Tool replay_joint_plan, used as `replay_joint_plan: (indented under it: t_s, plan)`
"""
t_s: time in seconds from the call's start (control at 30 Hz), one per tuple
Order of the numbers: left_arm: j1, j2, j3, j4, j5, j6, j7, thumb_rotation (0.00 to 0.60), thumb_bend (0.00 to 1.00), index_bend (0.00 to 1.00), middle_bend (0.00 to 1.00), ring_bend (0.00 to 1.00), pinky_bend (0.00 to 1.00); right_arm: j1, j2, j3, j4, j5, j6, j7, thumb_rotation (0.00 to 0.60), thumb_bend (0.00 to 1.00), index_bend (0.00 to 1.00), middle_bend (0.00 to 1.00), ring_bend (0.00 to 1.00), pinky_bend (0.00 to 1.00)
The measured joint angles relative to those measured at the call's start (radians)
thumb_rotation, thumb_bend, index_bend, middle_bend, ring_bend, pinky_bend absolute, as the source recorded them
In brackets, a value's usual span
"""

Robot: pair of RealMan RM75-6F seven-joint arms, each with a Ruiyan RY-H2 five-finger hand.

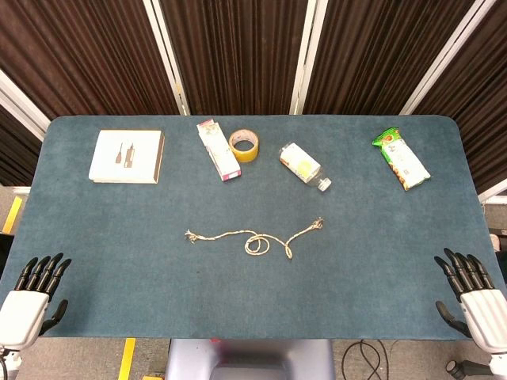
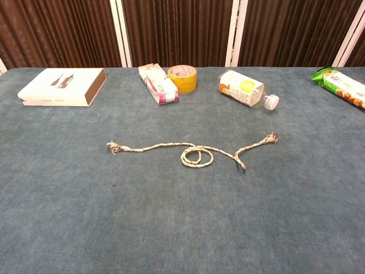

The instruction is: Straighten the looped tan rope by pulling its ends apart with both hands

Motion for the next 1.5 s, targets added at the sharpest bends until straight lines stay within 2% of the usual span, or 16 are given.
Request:
replay_joint_plan:
  t_s: [0.17, 0.4, 0.57, 0.7, 0.83, 0.97, 1.17, 1.3, 1.5]
  plan:
    - [-0.005, 0.001, 0.003, -0.002, -0.002, -0.012, -0.013, 0.600, 0.43, 0.00, 0.00, 0.00, 0.02, 0.006, 0.002, -0.008, -0.002, -0.012, -0.014, 0.010, 0.600, 0.41, 0.00, 0.00, 0.00, 0.00]
    - [-0.053, -0.030, 0.022, 0.002, 0.071, -0.053, -0.080, 0.600, 0.43, 0.00, 0.00, 0.00, 0.02, 0.022, -0.036, -0.003, 0.008, -0.023, -0.036, -0.048, 0.600, 0.41, 0.00, 0.00, 0.00, 0.00]
    - [-0.105, -0.041, 0.014, -0.056, 0.072, -0.141, -0.012, 0.600, 0.44, 0.00, 0.00, 0.00, 0.02, 0.041, -0.035, -0.009, -0.003, -0.056, -0.052, -0.067, 0.600, 0.41, 0.00, 0.00, 0.00, 0.00]
    - [-0.174, -0.069, -0.023, -0.126, 0.035, -0.251, 0.096, 0.600, 0.44, 0.00, 0.00, 0.00, 0.02, 0.047, -0.035, -0.006, -0.016, -0.075, -0.042, -0.121, 0.600, 0.41, 0.00, 0.00, 0.00, 0.00]
    - [-0.228, -0.144, -0.073, -0.137, 0.006, -0.291, 0.130, 0.600, 0.44, 0.00, 0.00, 0.00, 0.02, 0.060, -0.034, 0.006, -0.045, -0.068, -0.054, -0.158, 0.600, 0.41, 0.00, 0.00, 0.00, 0.00]
    - [-0.285, -0.240, -0.124, -0.084, -0.023, -0.319, 0.126, 0.600, 0.44, 0.00, 0.00, 0.00, 0.02, 0.085, -0.027, 0.014, -0.064, -0.050, -0.108, -0.178, 0.600, 0.41, 0.00, 0.00, 0.00, 0.00]
    - [-0.381, -0.340, -0.189, -0.005, -0.127, -0.438, 0.137, 0.600, 0.43, 0.01, 0.00, 0.00, 0.02, 0.121, -0.027, 0.034, -0.077, 0.000, -0.177, -0.189, 0.600, 0.41, 0.00, 0.00, 0.00, 0.00]
    - [-0.443, -0.410, -0.216, 0.070, -0.193, -0.514, 0.149, 0.600, 0.44, 0.09, 0.00, 0.00, 0.02, 0.138, -0.036, 0.045, -0.079, 0.023, -0.208, -0.207, 0.600, 0.41, 0.00, 0.00, 0.00, 0.00]
    - [-0.502, -0.493, -0.230, 0.165, -0.223, -0.548, 0.135, 0.600, 0.43, 0.19, 0.00, 0.00, 0.02, 0.162, -0.055, 0.053, -0.069, 0.050, -0.255, -0.214, 0.600, 0.41, 0.00, 0.00, 0.00, 0.00]
